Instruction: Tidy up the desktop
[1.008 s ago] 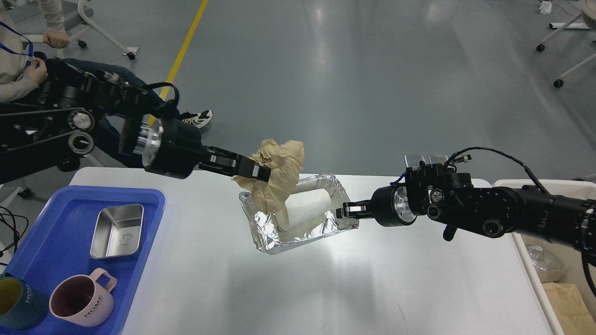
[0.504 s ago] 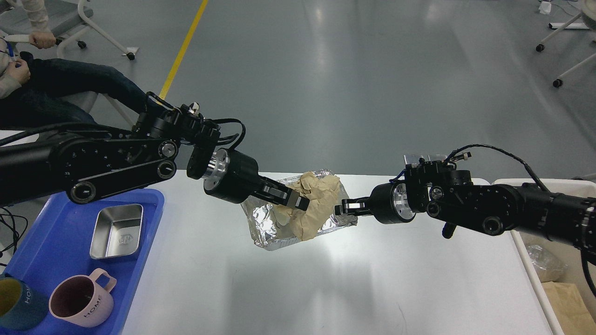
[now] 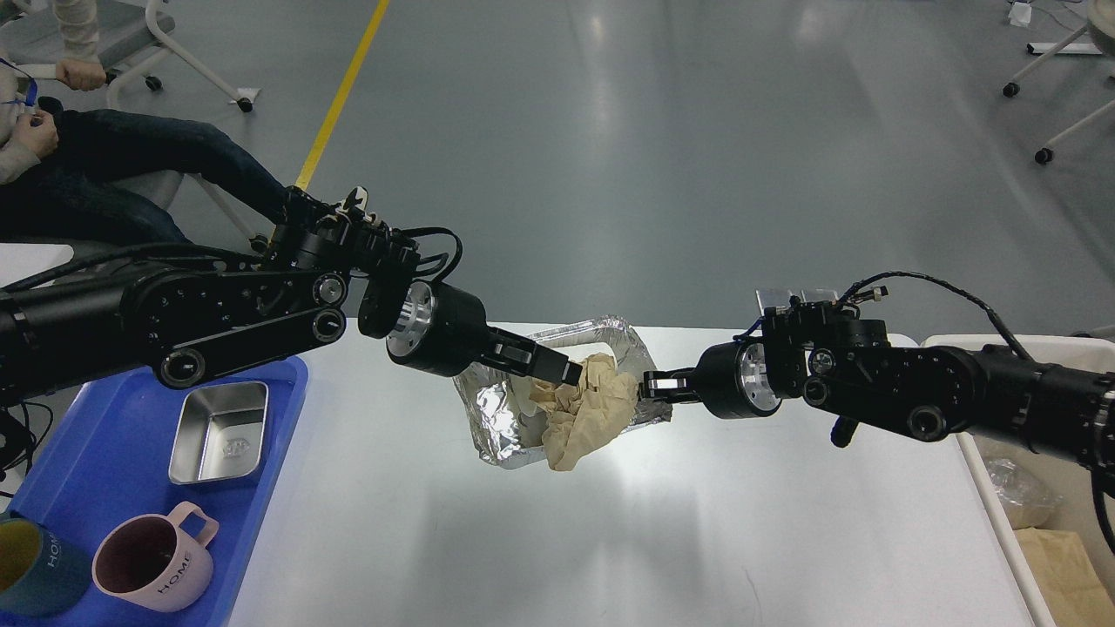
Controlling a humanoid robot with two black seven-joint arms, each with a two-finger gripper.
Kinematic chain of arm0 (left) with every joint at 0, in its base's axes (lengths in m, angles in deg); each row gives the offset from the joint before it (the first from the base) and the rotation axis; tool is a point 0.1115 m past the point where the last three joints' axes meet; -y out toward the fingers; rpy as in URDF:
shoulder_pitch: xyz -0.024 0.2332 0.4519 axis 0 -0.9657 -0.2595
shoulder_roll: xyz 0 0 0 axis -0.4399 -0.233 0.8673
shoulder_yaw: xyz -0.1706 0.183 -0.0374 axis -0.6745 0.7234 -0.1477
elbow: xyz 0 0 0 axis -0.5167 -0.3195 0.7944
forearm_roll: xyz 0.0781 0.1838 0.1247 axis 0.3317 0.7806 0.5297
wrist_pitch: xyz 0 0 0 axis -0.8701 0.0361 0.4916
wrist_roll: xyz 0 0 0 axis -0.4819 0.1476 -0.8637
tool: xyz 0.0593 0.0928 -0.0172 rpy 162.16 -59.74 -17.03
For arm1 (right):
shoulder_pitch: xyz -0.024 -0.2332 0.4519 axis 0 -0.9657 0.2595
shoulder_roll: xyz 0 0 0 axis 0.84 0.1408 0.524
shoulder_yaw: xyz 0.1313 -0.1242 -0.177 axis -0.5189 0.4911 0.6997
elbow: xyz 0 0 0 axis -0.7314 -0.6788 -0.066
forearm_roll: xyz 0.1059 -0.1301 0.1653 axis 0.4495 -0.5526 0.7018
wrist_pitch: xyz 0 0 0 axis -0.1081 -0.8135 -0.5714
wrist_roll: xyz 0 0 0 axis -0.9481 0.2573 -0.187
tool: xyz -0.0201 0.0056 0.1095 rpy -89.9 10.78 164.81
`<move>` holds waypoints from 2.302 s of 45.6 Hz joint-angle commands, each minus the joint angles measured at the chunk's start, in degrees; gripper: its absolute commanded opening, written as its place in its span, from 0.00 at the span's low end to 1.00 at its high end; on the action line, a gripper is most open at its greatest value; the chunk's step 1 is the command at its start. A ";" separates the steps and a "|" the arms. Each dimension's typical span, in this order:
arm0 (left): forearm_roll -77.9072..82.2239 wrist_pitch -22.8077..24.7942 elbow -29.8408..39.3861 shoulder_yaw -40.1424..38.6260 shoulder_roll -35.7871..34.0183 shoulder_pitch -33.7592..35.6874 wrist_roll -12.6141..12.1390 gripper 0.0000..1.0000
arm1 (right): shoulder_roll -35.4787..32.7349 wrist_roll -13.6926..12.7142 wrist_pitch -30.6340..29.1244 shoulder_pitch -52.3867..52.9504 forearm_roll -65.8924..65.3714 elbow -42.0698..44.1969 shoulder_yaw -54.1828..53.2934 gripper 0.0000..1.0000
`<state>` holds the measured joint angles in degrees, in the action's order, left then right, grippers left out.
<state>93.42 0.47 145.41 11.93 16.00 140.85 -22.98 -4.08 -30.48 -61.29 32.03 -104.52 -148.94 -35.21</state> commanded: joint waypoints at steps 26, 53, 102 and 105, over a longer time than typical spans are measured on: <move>-9.00 -5.21 0.29 -35.28 -18.88 -23.14 0.41 0.92 | -4.65 0.00 0.02 -2.22 0.00 0.31 -0.17 0.00; -28.33 -9.52 0.03 -71.94 -10.89 -60.68 0.77 0.92 | -14.76 0.00 0.10 -4.77 3.95 -0.48 -0.35 0.00; -42.84 -9.61 -10.07 -86.18 4.14 -70.27 1.03 0.96 | -41.92 0.00 4.32 -14.53 26.88 3.73 -1.14 0.00; -42.75 -9.61 -12.18 -86.01 4.76 -69.13 1.12 0.96 | -42.10 0.00 4.32 -16.11 28.99 5.84 -1.05 0.00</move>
<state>50.58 -8.95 136.52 -74.26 19.70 70.29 -21.97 -45.26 -30.48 -57.15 18.34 -79.44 -146.36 -36.36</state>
